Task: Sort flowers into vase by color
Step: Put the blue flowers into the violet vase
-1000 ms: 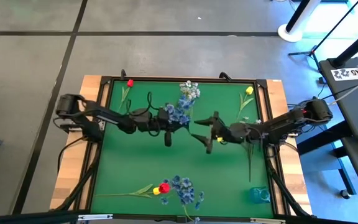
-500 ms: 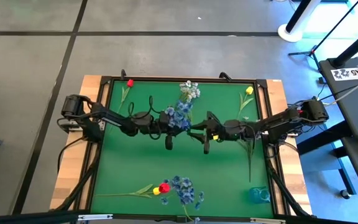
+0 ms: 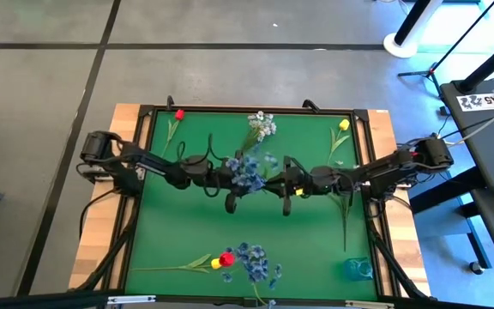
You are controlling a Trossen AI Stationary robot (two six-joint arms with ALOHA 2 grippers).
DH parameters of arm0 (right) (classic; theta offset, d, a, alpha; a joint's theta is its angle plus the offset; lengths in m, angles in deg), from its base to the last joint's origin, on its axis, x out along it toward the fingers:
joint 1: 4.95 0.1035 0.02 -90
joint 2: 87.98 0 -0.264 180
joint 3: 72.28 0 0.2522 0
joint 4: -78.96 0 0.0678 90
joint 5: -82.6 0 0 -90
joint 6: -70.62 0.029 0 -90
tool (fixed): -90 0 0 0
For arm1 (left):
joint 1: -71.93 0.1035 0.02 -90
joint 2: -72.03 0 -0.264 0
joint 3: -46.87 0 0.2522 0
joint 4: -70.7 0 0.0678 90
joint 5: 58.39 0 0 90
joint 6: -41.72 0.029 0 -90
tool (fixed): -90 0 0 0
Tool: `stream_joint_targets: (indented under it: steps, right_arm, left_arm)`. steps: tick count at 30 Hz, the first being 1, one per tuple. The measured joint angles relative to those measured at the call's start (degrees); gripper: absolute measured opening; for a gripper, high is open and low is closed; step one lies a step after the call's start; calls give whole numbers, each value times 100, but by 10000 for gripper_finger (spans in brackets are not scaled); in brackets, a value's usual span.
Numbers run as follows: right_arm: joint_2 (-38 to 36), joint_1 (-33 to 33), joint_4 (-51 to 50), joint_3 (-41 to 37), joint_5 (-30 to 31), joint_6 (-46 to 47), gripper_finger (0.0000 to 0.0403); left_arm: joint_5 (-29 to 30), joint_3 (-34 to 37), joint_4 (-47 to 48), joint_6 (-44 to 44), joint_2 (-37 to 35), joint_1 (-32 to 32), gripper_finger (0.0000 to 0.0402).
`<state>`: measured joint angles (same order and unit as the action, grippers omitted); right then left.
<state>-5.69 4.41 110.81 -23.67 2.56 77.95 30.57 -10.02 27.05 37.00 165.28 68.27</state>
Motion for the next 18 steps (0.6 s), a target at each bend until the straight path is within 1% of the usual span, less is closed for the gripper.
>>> stream_joint_targets:
  steps: [3, 6, 8, 10, 12, 14, 16, 18]
  right_arm:
    - [-289, 153, -41, 2, 99, -81, 16]
    - [-542, 325, 151, 2, 111, -401, 14]
    - [-699, 447, 463, 2, 73, -622, 14]
    - [-745, 572, 886, 11, -89, -743, 17]
    - [-703, 728, 1176, 11, -365, -743, 18]
    - [-532, 910, 1507, 11, -627, -734, 17]
    - [-330, 1142, 1693, 9, -659, -619, 15]
    - [-32, 1372, 2066, 9, -568, -581, 15]
  left_arm:
    - [4, 0, 1202, 169, -748, -162, 153]
    - [-22, 0, 2623, 355, -1592, -397, 167]
    - [-10, 0, 3634, 379, -2073, -555, 171]
    - [198, 0, 4393, 252, -2404, -719, 172]
    - [533, 8, 4849, 57, -2577, -895, 170]
    - [863, 90, 4949, -97, -2594, -1077, 167]
    - [1133, 195, 4974, -183, -2569, -1217, 163]
    - [1446, 286, 4953, -309, -2527, -1325, 161]
